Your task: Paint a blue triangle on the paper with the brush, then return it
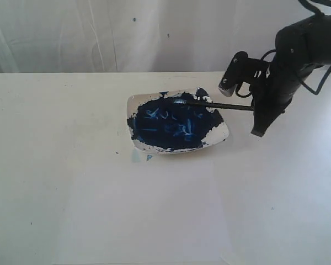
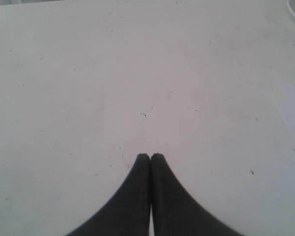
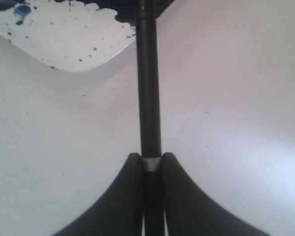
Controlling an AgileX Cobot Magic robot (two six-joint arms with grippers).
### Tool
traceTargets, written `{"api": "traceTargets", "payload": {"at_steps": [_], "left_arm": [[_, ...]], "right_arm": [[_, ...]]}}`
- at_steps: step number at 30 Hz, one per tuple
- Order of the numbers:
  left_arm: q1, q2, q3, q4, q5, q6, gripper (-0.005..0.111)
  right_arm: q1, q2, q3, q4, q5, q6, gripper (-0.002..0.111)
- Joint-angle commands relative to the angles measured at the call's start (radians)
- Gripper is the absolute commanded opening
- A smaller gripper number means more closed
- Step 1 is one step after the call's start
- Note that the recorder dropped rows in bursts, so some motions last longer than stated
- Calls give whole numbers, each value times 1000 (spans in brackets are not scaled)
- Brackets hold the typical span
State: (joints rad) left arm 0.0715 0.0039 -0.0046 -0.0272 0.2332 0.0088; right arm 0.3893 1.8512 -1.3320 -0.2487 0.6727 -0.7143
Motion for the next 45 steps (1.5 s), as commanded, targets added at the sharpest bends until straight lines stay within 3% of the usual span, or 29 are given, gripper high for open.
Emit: {"api": "traceTargets", "payload": {"at_steps": [1,9,21,30,35,36,39,42,45], "left_arm": [[-4,-4,5,-9,-2,-9,0],[-4,-4,5,-9,-2,-9,0],[-4,-4,5,-9,-2,-9,0],[-4,-4,5,-9,-2,-9,0],[-4,-4,5,-9,-2,-9,0],[-4,-4,5,-9,-2,-9,0],[-4,-4,5,-9,-2,-9,0],[-4,-4,5,-9,-2,-9,0],[-4,-4,5,-9,-2,-9,0]], "right_arm": [[-40,-6,-8,25,-38,-167,0],[-75,55,-8,134,-90,-378,0],[-93,116,-8,145,-212,-381,0],[-93,159,-8,145,-205,-381,0],[-93,161,-8,145,-205,-381,15],[-93,161,-8,145,-205,-381,25],[-93,159,-8,145,-205,-360,36],[-93,124,-8,85,-207,-171,45],[-93,56,-8,57,-205,34,45]]}}
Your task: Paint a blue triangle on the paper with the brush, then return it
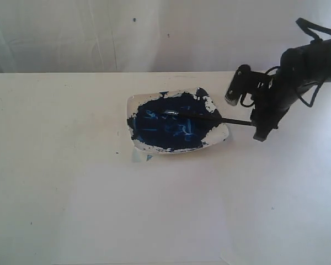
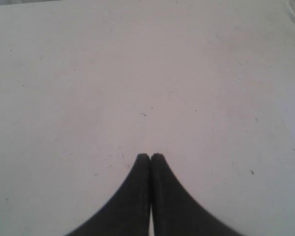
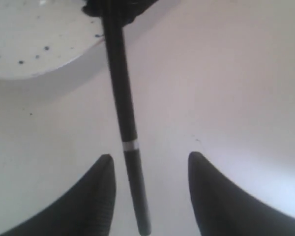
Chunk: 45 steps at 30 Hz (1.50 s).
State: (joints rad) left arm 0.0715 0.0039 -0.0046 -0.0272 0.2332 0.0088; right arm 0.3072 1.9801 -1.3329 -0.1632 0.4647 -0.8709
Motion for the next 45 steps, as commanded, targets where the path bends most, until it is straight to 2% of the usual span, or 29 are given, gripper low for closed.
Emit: {"api": "traceTargets", "payload": {"at_steps": [1,2,6,11,14,18,28,45], "left_arm": [[-4,-4,5,-9,-2,-9,0],[-4,-4,5,-9,-2,-9,0],[-4,-4,5,-9,-2,-9,0],[-4,-4,5,-9,-2,-9,0],[-4,-4,5,-9,-2,-9,0],[-4,-4,5,-9,-2,-9,0],[-4,-4,5,-9,-2,-9,0],[-4,-4,5,-9,-2,-9,0]], "right_arm": [[-11,-120,-7,-22,3,342,45],[-11,-139,-7,-6,1,429,45],[-11,-233,-7,56,30,1256,38],[-11,-203,-6,204,90,1752,38],[-11,-162,-4,444,89,1795,38],[-11,-117,-4,595,64,1795,38],[-11,-49,-4,604,-24,1913,38],[-15,38,-4,591,-73,1922,38]]}}
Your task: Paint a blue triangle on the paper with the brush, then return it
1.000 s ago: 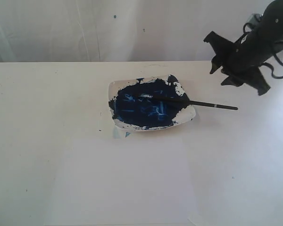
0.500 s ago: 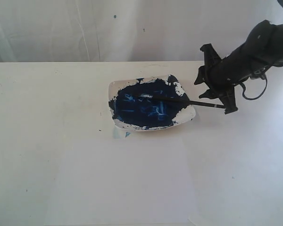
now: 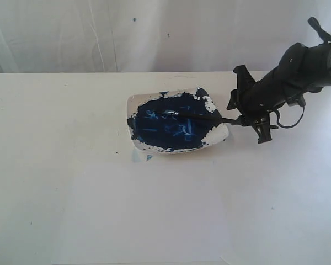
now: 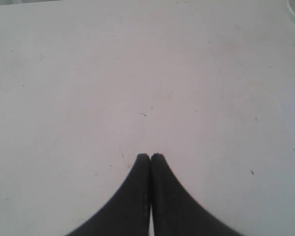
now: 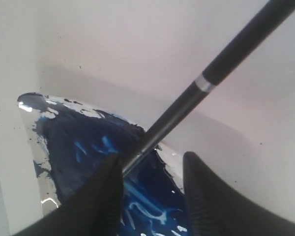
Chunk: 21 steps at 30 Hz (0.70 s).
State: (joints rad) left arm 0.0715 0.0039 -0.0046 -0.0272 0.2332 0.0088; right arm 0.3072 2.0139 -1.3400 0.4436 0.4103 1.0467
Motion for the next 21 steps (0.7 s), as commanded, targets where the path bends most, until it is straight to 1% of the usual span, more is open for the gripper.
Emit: {"api": "traceTargets", "payload": {"at_steps": [1,8,21], "left_arm": [[-4,-4,5,-9,-2,-9,0],[-4,-4,5,-9,-2,-9,0],[-4,-4,5,-9,-2,-9,0]], "right_arm": [[-17,6,3,-16,-23,4,38],[-38,20,3,-18,-22,6,38],[-39,73,3,-2,-65,15,38]]}}
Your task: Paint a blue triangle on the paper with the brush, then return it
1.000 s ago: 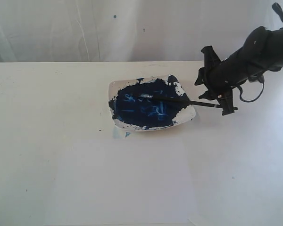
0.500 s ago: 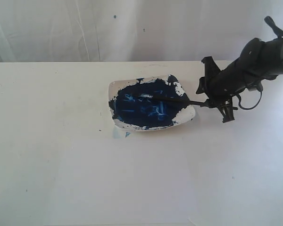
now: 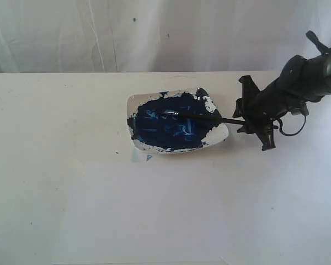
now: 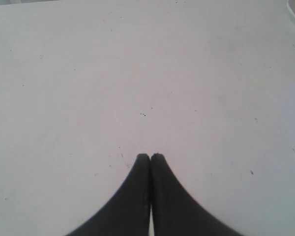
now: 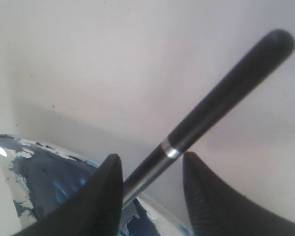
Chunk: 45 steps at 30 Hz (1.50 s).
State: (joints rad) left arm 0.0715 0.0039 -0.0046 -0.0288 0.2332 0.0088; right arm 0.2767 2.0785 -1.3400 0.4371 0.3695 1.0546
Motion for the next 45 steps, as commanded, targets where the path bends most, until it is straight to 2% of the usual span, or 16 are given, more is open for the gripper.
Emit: {"api": "traceTargets", "payload": {"at_steps": [1,25,32,45], "left_arm": [[-4,-4,5,-7,-2,-9,0],[-4,-4,5,-7,-2,-9,0],[-4,-4,5,-7,-2,-9,0],[-4,-4,5,-7,-2,-9,0]], "right_arm": [[-9,10,3,5,-29,7,38],[-9,29,3,14,-59,30,38],[-9,29,3,14,-64,49,25],[-9,29,3,14,-87,61,21]]}}
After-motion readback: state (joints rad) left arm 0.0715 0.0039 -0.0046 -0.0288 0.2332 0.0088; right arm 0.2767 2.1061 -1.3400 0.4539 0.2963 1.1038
